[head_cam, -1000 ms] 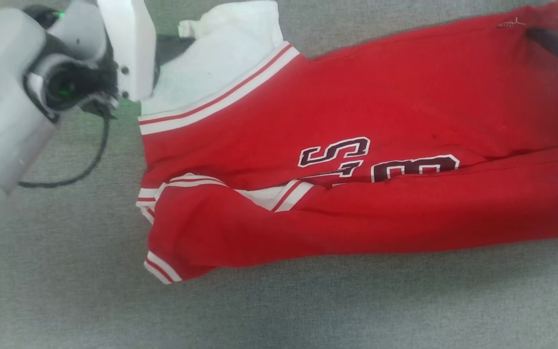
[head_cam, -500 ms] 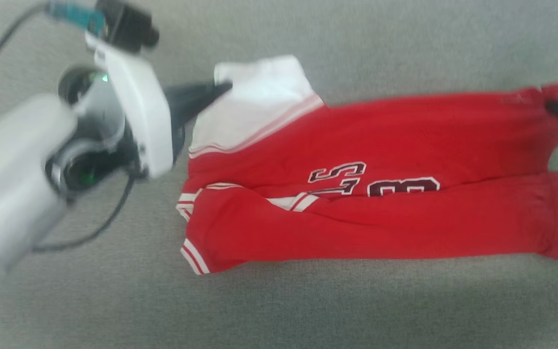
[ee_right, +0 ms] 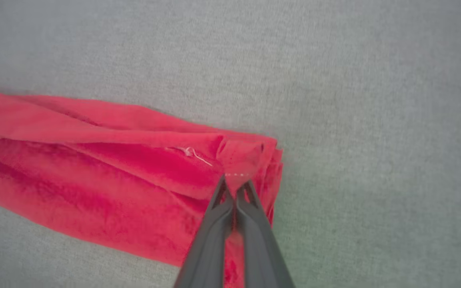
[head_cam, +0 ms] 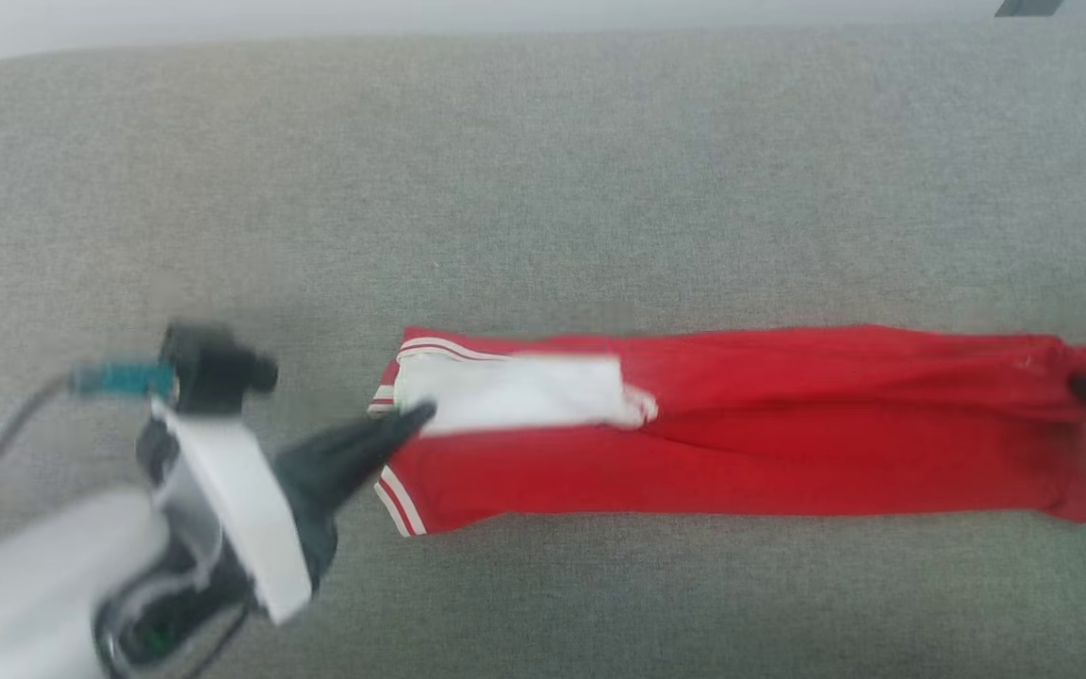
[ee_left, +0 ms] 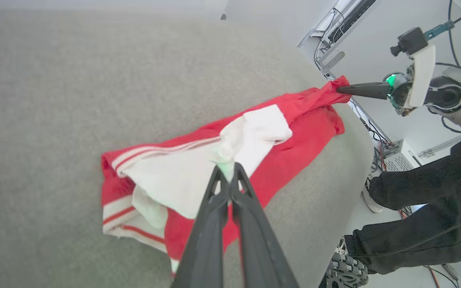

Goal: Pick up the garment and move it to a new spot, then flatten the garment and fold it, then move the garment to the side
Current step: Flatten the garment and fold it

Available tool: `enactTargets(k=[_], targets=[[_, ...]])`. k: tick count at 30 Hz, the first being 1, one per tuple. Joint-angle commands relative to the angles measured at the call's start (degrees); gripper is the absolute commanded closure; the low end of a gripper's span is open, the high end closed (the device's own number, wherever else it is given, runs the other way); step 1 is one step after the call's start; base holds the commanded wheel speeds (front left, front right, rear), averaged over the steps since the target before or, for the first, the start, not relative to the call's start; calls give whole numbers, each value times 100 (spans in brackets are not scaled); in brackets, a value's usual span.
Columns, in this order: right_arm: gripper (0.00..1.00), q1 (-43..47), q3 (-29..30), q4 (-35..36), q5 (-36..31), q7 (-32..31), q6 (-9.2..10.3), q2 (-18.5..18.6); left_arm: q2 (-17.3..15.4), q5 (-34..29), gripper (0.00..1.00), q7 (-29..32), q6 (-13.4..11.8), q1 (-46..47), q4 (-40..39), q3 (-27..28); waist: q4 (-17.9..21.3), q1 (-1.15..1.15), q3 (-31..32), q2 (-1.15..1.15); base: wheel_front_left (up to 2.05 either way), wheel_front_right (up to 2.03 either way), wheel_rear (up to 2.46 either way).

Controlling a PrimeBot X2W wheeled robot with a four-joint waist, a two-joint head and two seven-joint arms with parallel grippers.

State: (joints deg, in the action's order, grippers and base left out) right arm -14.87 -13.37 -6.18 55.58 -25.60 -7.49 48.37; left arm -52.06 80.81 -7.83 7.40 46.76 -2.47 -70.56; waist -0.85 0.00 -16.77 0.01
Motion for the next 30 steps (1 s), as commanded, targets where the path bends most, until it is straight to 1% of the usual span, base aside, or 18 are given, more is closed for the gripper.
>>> enactTargets(k=[1, 3, 6, 11, 13, 14, 15, 16, 17, 18, 19, 20, 22, 25, 30], targets=[[100, 72, 23, 18, 13, 62, 0, -36, -18, -59, 100, -63, 10, -90, 20, -15, 4, 0, -26, -1, 0, 0, 0], [100, 251, 80, 8, -30, 191, 0, -89, 52, -150, 100, -202, 10, -339, 134, -81, 12, 0, -72, -1, 0, 0, 0], [100, 373, 92, -110, -201, 345, 0, -207, 260, -258, 100, -301, 11, -567, 444, -151, 14, 0, -128, -1, 0, 0, 0], [100, 164, -77, -439, -432, 456, 0, -482, 643, -373, 100, -412, 11, -636, 986, -198, 52, 0, -194, -1, 0, 0, 0], [100, 80, -170, -521, -477, 492, 0, -550, 705, -497, 100, -456, 11, -617, 1174, -212, 65, 0, -188, -1, 0, 0, 0], [83, 37, -202, -552, -490, 533, 0, -574, 757, -478, 100, -501, 11, -643, 1226, -209, 73, 0, -180, -1, 0, 0, 0], [55, 15, -222, -573, -484, 554, 0, -583, 790, -438, 85, -543, 11, -673, 1266, -191, 84, 0, -169, -1, 0, 0, 0], [20, 11, -228, -593, -456, 570, 0, -578, 795, -430, 67, -583, 11, -700, 1301, -176, 93, 0, -148, -1, 0, 0, 0], [0, 19, -208, -603, -378, 558, 0, -574, 785, -485, 53, -618, 11, -723, 1355, -166, 95, 0, -117, -1, 0, 0, 0], [0, 46, -193, -571, -281, 522, 0, -557, 786, -540, 27, -662, 11, -756, 1439, -140, 91, 0, -80, -1, 0, 0, 0], [0, 83, -147, -533, -173, 530, 0, -534, 801, -588, 8, -684, 11, -812, 1534, -99, 86, 0, -41, -1, 0, 0, 0], [0, 124, -69, -532, -81, 545, 0, -496, 844, -655, 0, -707, 10, -867, 1624, -40, 73, 0, -2, -1, 0, 0, 0], [0, 229, 57, -551, 57, 540, 0, -408, 969, -756, 0, -736, 9, -1023, 1756, 170, 20, 0, 90, -1, 0, 0, 0], [0, 380, 277, -632, 229, 493, 0, -337, 1214, -1001, 0, -736, -11, -1379, 1822, 854, -121, 0, 196, -1, 0, 0, 0], [0, 538, 505, -850, 465, 254, 0, -331, 1691, -1655, 0, -739, -7, -2132, 1849, 1996, -417, 0, 319, -1, 0, 0, 0]])
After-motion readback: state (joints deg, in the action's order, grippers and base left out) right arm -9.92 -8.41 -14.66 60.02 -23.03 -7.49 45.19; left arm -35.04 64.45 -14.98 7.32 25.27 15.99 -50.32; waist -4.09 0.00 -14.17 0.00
